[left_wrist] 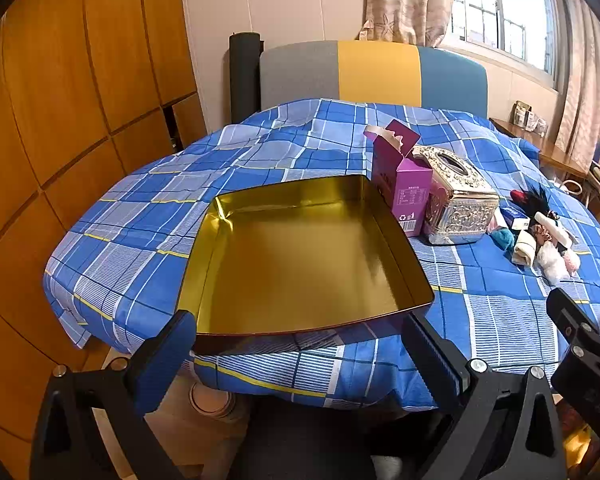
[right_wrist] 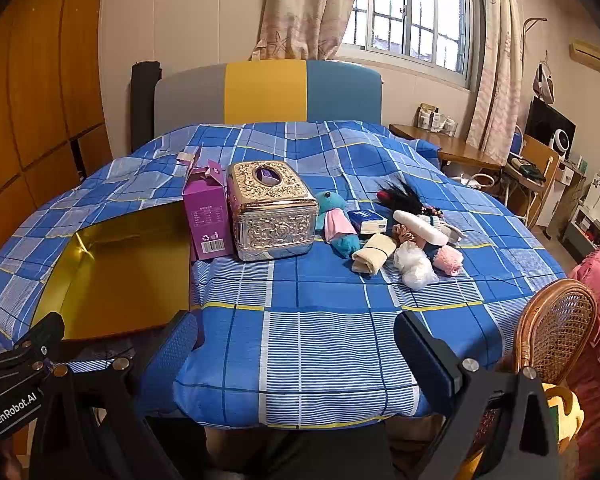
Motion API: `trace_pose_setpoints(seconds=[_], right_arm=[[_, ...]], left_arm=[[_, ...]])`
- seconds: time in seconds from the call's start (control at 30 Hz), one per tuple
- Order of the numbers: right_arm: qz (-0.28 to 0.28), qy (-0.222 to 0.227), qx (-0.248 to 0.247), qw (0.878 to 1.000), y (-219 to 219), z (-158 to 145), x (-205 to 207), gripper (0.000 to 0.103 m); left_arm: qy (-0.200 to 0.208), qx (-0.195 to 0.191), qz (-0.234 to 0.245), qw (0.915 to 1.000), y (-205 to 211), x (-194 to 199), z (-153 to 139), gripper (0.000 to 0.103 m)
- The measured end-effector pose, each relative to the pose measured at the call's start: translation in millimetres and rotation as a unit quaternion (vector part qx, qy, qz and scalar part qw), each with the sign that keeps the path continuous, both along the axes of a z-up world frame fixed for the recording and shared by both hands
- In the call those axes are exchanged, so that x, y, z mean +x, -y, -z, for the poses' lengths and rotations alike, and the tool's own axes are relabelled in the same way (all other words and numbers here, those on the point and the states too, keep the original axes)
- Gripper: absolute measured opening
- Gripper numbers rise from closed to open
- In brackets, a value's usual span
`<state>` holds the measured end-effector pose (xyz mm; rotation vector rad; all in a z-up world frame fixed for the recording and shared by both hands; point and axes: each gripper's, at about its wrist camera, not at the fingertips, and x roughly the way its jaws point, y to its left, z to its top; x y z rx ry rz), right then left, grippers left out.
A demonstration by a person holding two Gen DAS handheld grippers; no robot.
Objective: Organize soft objects
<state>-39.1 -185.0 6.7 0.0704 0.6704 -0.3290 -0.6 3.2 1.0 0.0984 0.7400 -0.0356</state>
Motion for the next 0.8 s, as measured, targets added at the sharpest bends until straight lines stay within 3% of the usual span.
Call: trace_pose_setpoints(seconds=[0.5, 0.63, 0.8], right_arm=[[0.006, -0.002, 0.002, 1.000, 5.1, 1.6, 1.3, 0.101], [0.016, -0.003, -0.003, 1.000, 13.0, 0.5, 5.5, 0.101], [-0.010, 0.001, 0.046, 0.999, 44.8, 10.6, 14.5, 0.101]], left_arm=[[-0.006, 0.002, 0.005, 1.0000, 3.3, 5.0, 4.7, 0.103], [-0.023, -0.037, 0.052, 0.9977, 7.2, 9.6, 10.6, 0.103], [-0.057, -0.065, 0.095, 0.9917, 21.5, 17.4, 23.5, 0.103]])
